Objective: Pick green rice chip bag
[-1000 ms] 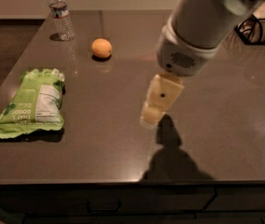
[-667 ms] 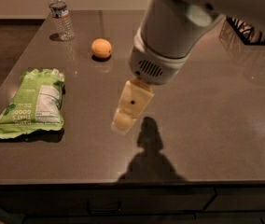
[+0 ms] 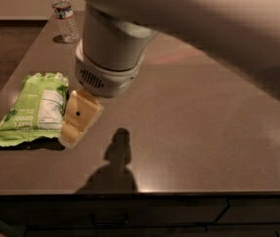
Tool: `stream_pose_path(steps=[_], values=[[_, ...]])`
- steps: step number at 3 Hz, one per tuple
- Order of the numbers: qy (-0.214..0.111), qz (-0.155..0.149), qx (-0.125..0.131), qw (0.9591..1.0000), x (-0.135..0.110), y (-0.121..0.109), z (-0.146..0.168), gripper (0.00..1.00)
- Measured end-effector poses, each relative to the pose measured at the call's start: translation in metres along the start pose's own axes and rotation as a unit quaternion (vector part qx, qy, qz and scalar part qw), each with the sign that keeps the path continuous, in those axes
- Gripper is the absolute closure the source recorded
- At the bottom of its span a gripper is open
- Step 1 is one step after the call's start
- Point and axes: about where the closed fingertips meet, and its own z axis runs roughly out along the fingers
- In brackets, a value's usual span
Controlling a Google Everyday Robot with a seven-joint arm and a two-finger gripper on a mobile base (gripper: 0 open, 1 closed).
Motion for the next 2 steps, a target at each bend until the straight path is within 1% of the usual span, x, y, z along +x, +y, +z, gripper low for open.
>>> stream_pose_path(steps=[1, 2], values=[[-0.005, 0.018, 0.004, 0.9998, -0.0032, 0.0038, -0.0071, 0.0], [-0.008, 0.018, 0.005, 0.9998, -0.0042, 0.0047, -0.0089, 0.0]])
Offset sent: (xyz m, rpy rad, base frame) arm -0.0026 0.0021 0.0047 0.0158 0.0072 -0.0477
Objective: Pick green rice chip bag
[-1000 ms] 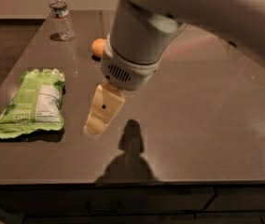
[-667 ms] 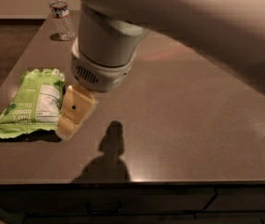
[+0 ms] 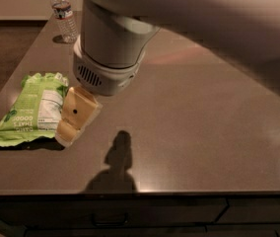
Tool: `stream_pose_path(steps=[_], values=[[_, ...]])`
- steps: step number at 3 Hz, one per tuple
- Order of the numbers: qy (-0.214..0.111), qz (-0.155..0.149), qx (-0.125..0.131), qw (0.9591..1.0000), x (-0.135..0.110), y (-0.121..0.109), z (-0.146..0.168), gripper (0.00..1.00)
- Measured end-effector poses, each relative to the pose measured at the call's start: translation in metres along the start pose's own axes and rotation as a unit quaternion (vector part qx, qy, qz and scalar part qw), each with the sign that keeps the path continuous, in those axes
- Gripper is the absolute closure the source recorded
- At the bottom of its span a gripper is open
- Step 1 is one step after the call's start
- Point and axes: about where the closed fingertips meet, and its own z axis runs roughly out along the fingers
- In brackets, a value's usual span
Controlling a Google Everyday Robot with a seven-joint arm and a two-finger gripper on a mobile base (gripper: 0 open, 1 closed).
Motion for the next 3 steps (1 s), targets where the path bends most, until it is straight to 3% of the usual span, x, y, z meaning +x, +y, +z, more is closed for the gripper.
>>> stream_pose_path(steps=[1, 2, 3], values=[[-0.001, 0.023, 0.001, 0.9997, -0.014, -0.005, 0.013, 0.0], [-0.011, 0.069, 0.005, 0.9975, -0.042, -0.017, 0.038, 0.0], [-0.024, 0.124, 0.011, 0.9919, -0.067, -0.027, 0.063, 0.0]])
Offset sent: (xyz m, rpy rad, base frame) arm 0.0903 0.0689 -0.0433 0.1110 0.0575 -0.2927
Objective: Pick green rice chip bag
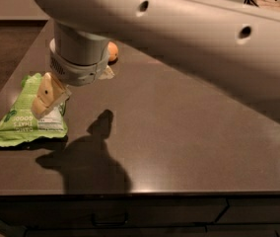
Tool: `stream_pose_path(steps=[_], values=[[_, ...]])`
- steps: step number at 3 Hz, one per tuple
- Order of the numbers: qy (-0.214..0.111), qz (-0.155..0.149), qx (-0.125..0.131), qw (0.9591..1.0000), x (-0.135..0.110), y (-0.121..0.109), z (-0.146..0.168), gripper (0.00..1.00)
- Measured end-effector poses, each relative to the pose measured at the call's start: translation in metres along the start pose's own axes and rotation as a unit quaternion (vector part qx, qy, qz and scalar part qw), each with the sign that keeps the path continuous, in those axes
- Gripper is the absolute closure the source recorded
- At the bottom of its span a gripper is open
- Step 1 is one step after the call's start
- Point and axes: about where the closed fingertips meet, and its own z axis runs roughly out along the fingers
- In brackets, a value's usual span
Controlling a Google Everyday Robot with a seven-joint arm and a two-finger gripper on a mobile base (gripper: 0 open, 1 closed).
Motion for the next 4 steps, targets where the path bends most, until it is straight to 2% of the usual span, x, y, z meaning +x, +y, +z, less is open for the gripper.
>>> stream_pose_path(steps=[1, 4], values=[[0.002, 0.03, -0.004, 0.9995, -0.018, 0.006, 0.026, 0.0], [0.04, 0.072, -0.022, 0.9964, -0.056, 0.033, 0.099, 0.0]])
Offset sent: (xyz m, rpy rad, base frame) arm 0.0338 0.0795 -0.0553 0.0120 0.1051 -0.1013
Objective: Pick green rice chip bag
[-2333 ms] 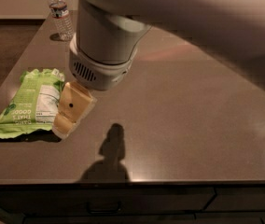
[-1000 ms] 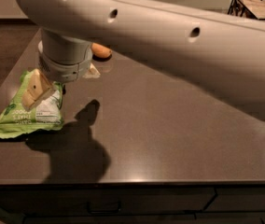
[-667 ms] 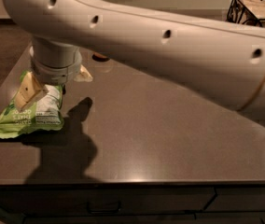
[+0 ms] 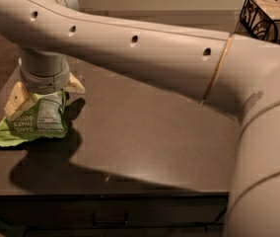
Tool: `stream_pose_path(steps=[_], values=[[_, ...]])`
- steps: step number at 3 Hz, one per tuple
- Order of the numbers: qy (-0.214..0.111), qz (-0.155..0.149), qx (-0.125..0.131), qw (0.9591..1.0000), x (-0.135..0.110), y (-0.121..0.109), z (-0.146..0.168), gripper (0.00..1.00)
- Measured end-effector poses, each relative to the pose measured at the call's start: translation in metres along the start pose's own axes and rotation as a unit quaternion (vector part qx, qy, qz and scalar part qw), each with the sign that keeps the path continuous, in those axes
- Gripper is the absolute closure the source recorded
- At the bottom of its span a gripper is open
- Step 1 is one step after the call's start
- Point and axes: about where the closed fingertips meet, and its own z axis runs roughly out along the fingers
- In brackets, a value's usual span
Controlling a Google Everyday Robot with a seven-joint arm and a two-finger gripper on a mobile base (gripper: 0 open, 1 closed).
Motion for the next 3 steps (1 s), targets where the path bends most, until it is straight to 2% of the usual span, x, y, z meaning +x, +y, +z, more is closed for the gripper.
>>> stream_pose_path(steps=[1, 2, 3], values=[[0.009, 0.005, -0.008, 0.9999, -0.0055, 0.0049, 0.0091, 0.0], [0.012, -0.001, -0.016, 0.9998, -0.0109, 0.0123, 0.0069, 0.13], [0.015, -0.004, -0.015, 0.9998, -0.0116, 0.0139, -0.0006, 0.45]])
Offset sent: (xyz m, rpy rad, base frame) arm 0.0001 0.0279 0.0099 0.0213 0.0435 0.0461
